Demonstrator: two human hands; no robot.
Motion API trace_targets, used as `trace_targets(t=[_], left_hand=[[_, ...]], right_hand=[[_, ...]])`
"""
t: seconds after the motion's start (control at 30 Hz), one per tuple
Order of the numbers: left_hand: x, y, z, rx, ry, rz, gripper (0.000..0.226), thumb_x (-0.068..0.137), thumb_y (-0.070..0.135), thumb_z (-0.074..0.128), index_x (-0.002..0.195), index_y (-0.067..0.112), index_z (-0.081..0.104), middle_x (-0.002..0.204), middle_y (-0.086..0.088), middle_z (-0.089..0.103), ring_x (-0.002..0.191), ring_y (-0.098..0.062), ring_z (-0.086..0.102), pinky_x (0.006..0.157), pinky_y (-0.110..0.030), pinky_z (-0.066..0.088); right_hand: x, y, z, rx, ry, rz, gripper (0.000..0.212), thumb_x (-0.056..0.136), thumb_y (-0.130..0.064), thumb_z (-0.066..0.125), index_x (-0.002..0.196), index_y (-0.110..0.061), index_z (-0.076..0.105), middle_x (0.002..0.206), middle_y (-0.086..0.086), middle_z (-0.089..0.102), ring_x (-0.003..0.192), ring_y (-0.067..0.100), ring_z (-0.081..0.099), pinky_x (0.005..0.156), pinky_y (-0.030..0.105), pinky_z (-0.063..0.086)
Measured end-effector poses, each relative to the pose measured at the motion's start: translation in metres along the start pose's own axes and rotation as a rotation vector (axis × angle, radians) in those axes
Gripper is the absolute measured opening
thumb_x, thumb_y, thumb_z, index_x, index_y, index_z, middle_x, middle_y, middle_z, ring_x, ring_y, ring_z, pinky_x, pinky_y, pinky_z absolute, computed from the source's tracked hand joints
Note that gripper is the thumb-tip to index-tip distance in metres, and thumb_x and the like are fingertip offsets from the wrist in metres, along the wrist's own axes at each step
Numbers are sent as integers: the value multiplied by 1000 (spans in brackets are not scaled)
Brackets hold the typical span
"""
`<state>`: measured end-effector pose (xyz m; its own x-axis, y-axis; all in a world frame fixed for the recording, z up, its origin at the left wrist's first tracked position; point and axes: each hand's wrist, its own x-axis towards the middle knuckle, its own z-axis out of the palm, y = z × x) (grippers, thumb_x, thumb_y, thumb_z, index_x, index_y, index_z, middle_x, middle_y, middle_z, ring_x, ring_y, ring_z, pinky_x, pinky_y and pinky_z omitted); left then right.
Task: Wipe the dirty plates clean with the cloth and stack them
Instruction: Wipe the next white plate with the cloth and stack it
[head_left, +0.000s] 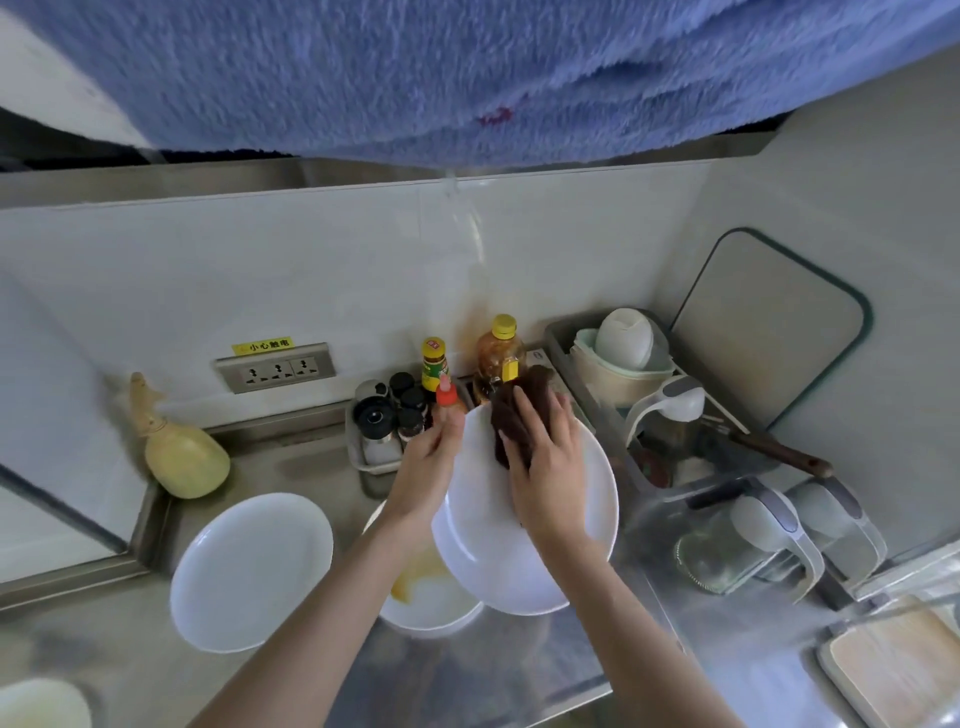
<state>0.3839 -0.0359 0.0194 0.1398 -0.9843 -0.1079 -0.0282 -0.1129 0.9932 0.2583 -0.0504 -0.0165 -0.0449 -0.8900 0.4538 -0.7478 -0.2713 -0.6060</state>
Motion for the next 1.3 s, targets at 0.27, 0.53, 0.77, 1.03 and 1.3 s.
trace_targets(t=[0.27,0.53,0.77,1.03,1.3], left_hand=[[2,1,-5,-185,204,-164,30,97,38,41,79,24,61,80,4,67,78,-10,62,64,-22,46],[1,2,-3,-218,86,-72,34,98,35,41,86,26,72,80,12,76,82,1,69,76,-17,50],[4,21,0,-130,178,88,30,98,26,42,103,13,69,99,2,70,101,-7,63,95,-20,45],[-8,21,-3,-38,214,130,40,99,26,40,61,15,43,47,14,40,46,0,34,47,-12,28],[-12,16,-10,-148,343,50,45,97,36,43,71,0,52,66,-3,45,65,-13,42,59,-26,33]], right_hand=[[-65,-23,18,-38,-203,-250,39,92,-39,45,130,-35,52,139,-6,48,132,23,32,109,46,27],[-34,-36,25,-432,-51,-167,53,88,-45,42,138,-28,45,141,4,48,133,32,29,105,50,19],[2,-46,23,-466,45,5,63,86,-54,31,140,-23,33,145,10,42,135,32,24,102,55,16],[37,-34,2,-498,144,137,67,78,-60,39,131,-21,47,125,18,56,116,43,51,96,66,32],[34,-5,-34,-313,121,396,35,83,-48,57,102,-19,57,91,6,66,94,33,59,105,52,24]])
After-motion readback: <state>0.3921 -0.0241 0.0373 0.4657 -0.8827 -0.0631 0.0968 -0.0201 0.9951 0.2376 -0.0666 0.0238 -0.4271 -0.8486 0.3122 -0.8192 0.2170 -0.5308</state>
